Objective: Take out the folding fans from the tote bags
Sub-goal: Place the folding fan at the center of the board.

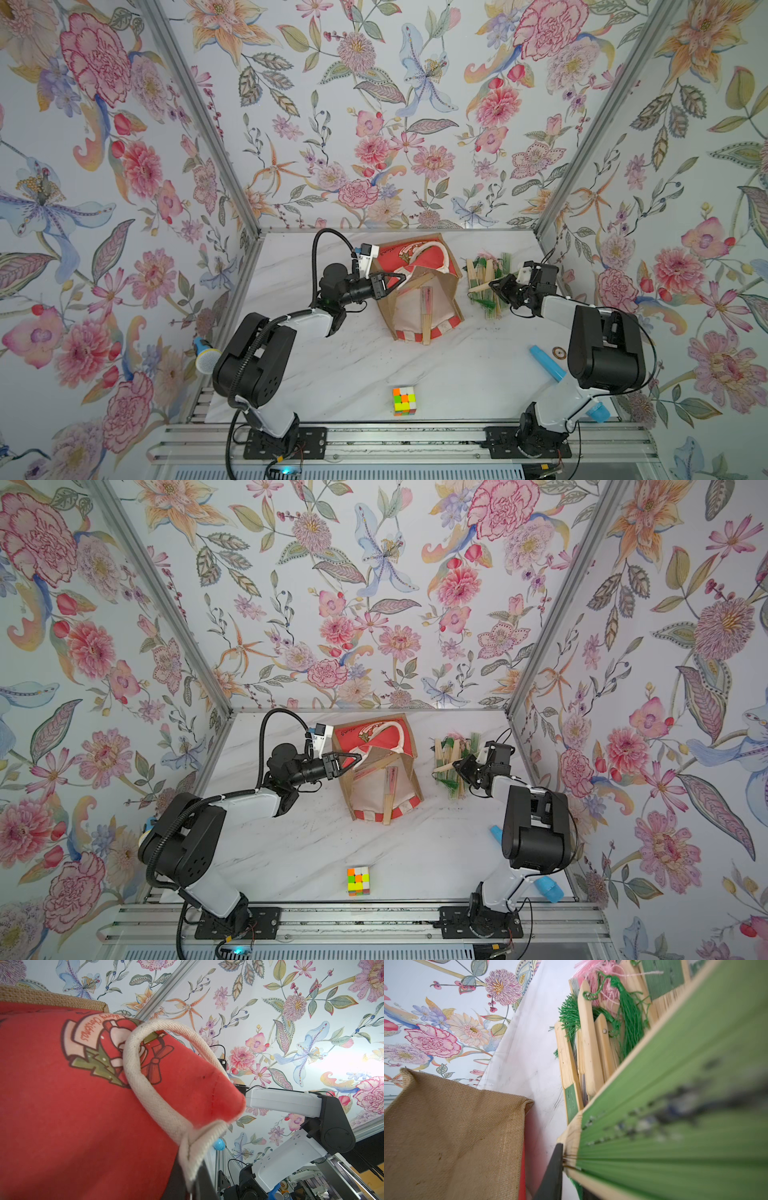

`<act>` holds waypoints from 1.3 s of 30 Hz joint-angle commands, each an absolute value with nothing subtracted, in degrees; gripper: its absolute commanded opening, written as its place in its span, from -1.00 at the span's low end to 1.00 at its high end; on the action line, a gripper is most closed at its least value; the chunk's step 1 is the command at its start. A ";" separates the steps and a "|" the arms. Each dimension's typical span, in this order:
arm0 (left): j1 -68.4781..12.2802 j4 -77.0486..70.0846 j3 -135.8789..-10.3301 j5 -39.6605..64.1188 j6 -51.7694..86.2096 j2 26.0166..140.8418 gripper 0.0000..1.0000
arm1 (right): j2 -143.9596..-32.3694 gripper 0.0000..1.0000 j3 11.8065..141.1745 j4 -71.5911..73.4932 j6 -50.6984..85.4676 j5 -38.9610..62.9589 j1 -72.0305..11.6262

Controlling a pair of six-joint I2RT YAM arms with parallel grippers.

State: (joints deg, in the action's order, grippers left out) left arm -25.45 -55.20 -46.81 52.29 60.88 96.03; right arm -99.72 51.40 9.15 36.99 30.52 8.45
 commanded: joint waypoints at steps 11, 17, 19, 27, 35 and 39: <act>-25.31 -54.79 -47.29 52.88 61.08 94.92 -1.00 | -97.25 0.03 52.52 5.31 37.01 33.62 9.36; -25.36 -54.90 -47.54 52.56 61.30 95.08 -1.00 | -86.39 0.31 53.93 -10.61 29.48 34.54 9.08; -25.31 -55.10 -47.64 52.59 61.52 95.23 -1.00 | -82.50 0.36 53.85 -15.07 27.18 34.89 9.00; -25.31 -55.46 -47.88 52.55 61.88 95.28 -1.00 | -61.95 0.38 47.57 -14.96 21.86 41.20 5.54; -25.31 -55.46 -48.26 52.04 62.14 95.65 -1.00 | -50.22 0.40 44.05 -16.29 16.57 30.98 -12.01; -25.31 -55.55 -47.86 51.51 62.23 95.35 -1.00 | -48.95 0.39 40.03 -11.62 17.49 19.50 -22.94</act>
State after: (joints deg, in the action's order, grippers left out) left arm -25.45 -55.20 -46.83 52.07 60.93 96.01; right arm -49.08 42.68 -13.43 18.59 29.21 -17.87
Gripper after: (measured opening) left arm 0.070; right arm 0.694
